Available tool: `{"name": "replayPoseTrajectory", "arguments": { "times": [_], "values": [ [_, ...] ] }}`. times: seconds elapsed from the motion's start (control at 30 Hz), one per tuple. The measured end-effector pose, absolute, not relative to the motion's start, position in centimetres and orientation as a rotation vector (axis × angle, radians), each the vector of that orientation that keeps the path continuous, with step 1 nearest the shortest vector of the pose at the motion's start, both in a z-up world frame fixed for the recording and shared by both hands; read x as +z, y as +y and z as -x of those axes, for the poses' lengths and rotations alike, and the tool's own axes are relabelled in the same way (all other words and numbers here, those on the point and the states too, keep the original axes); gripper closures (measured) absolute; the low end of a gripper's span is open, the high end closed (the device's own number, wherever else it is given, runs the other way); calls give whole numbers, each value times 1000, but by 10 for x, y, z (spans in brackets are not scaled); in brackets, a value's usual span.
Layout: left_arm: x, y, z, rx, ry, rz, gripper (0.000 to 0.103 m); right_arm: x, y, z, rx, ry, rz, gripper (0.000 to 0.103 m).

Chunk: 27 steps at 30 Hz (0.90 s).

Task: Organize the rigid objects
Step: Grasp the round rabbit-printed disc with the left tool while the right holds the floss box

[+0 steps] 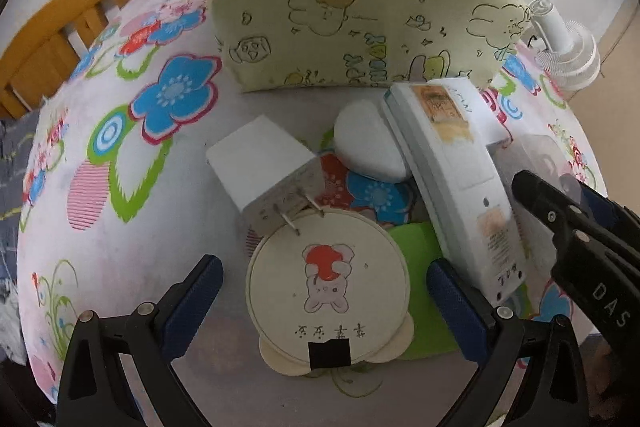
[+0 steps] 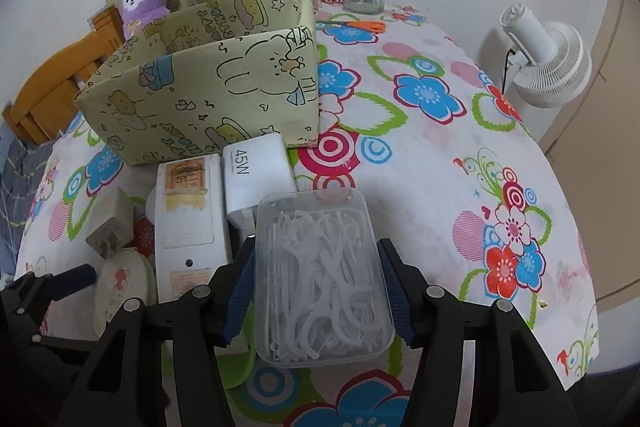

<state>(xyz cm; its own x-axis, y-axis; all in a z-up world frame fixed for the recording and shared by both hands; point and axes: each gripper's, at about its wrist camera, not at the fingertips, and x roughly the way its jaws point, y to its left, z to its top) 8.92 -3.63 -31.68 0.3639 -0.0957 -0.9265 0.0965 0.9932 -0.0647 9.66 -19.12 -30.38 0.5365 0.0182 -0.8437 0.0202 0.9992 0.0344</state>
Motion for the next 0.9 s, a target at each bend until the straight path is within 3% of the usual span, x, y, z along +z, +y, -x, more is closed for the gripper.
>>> {"name": "replayPoseTrajectory", "arguments": {
  "times": [0.07, 0.17, 0.9],
  "values": [
    [-316, -35, -90, -128, 1201, 27, 6, -304, -190, -98, -5, 1025, -40, 42],
    [-311, -37, -87, -134, 1191, 38, 26, -304, -188, -98, -1, 1045, -50, 42],
    [-252, -31, -83, -67, 1096, 23, 27, -241, -162, -89, 43, 962, -46, 41]
  ]
}}
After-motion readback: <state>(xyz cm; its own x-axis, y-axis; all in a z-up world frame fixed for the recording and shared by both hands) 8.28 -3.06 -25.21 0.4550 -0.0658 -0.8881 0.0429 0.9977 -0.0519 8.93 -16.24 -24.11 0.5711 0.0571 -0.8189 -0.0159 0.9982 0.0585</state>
